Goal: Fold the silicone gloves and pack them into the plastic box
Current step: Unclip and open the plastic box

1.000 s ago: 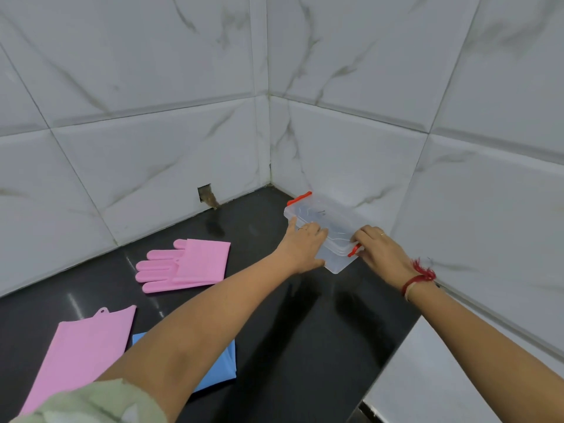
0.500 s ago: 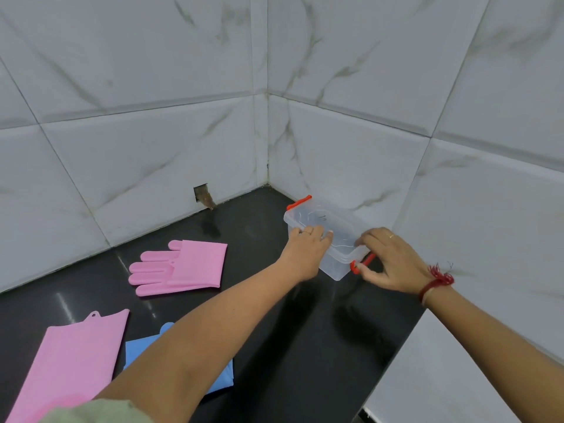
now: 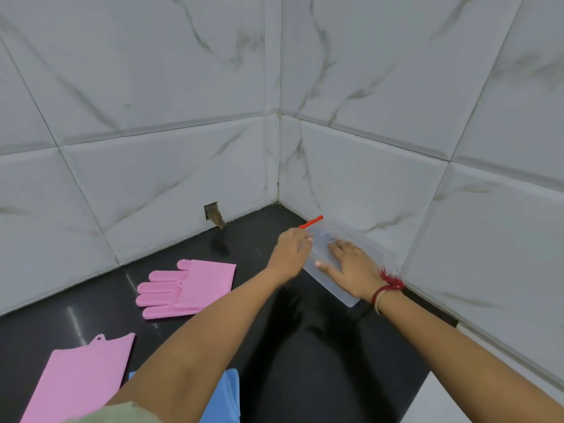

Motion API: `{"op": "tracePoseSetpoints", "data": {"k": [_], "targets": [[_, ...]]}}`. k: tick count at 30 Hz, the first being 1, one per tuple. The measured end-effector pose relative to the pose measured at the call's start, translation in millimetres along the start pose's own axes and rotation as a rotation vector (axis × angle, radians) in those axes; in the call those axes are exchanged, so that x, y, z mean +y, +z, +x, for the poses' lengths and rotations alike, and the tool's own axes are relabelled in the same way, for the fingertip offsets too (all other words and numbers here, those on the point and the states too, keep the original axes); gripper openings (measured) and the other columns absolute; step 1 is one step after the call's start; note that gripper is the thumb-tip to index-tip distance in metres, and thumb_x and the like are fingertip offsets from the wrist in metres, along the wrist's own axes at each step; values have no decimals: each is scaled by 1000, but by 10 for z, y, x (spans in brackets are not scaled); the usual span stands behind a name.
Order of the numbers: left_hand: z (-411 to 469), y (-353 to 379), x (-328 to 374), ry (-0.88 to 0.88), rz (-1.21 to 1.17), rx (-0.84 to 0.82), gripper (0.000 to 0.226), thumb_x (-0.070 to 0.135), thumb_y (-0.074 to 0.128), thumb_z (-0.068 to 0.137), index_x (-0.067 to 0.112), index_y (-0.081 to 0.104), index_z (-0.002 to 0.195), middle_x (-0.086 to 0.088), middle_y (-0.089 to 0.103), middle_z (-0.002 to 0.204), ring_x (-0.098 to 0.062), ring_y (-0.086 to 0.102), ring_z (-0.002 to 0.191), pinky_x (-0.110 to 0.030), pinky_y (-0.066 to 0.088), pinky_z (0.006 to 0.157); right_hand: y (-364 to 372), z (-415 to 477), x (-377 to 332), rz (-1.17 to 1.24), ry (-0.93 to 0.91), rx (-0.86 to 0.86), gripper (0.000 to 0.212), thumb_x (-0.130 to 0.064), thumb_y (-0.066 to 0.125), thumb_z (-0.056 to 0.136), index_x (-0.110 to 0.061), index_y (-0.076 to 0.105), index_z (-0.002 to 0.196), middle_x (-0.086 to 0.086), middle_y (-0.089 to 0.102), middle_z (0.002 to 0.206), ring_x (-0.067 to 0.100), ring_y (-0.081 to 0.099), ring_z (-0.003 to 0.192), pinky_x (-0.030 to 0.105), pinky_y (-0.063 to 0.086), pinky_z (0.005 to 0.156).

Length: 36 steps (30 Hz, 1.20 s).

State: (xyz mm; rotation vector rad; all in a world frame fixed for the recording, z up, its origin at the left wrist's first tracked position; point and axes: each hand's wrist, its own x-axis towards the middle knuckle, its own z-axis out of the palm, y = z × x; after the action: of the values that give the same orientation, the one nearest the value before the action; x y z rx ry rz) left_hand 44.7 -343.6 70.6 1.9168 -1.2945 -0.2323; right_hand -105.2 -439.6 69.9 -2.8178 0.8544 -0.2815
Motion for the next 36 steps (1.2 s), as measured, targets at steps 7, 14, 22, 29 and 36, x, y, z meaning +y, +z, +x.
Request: {"op": "tracePoseSetpoints", "data": {"k": [7,14,22,29,36], "targets": [[440,75,-116,-316,-123,140,33,41,55,90,18,50,111,-2,65,97,-16,61,86,-30,49,72,53,60,107,-153,-57,-92,74,-70,35,82,-40,11,146,4,11,159,30,14,144,44,15,117],[739,-21,-216,-500,-195,26,42,38,61,89,15,56,55,-7,61,59,-17,61,54,-32,56,69,11,60,60,-147,-44,-92,58,-51,38,93,-40,15,145,0,13,159,29,14,145,41,13,117],[704,91,-370,-867,-719,1,24,32,58,93,8,63,91,-2,60,64,-11,58,54,-20,52,48,-38,40,29,-142,-59,-108,59,-50,37,93,-42,11,145,-1,11,159,27,11,145,40,11,118],[604,249,-422,-1050,-1050,-37,30,36,66,85,17,56,64,6,44,46,-3,38,38,-12,33,33,-230,117,-74,47,-16,-39,48,-52,47,89,-28,48,131,1,48,140,19,46,126,33,37,106],[636,298,-462,-1080,-1111,-1,33,47,76,73,16,64,71,6,56,54,-2,46,48,-13,42,44,-510,1068,-367,-381,-328,-154,50,7,48,86,-14,47,132,10,52,133,28,52,117,40,47,98]]}}
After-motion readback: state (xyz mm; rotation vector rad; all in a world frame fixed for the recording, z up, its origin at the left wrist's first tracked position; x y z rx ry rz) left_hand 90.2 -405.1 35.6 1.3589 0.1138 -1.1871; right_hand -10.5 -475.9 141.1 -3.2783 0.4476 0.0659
